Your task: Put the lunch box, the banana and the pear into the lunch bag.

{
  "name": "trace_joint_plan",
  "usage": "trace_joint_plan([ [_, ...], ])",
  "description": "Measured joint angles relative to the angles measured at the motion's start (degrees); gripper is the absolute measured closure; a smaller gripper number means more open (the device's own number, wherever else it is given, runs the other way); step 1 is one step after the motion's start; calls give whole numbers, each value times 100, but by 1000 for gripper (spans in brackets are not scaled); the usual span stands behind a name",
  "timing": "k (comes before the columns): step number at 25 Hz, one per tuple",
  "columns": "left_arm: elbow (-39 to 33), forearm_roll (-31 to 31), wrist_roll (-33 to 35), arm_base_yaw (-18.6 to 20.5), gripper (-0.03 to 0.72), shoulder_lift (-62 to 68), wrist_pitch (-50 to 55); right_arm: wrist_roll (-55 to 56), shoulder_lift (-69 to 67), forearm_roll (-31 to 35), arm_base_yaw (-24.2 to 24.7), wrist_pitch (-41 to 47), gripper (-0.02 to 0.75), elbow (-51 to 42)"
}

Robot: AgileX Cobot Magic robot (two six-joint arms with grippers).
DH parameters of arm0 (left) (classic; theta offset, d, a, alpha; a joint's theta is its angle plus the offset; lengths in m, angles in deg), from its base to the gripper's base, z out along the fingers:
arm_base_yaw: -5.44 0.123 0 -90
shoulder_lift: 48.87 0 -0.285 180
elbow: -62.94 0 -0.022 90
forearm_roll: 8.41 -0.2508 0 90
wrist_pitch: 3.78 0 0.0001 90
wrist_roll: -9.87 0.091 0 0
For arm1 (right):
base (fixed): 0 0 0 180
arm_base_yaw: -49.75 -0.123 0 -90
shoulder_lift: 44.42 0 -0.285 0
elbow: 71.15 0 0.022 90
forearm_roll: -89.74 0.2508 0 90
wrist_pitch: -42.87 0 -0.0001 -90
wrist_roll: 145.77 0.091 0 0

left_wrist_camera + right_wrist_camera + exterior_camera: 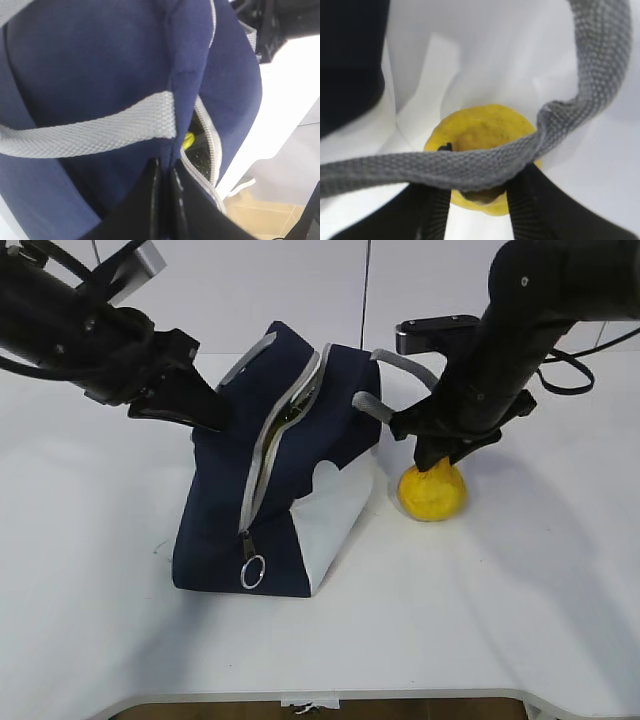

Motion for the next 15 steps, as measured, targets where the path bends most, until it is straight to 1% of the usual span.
trace_joint_plan([
  [4,0,0,0,0,694,0,23,0,58,-20,0,299,479,-10],
  [5,0,0,0,0,694,0,36,0,95,-56,0,544,479,-10],
  [9,0,0,0,0,694,0,57,0,163,-126,0,931,479,-10],
  [15,0,0,0,0,694,0,89,-9,438,-243,0,1349,480,-21],
])
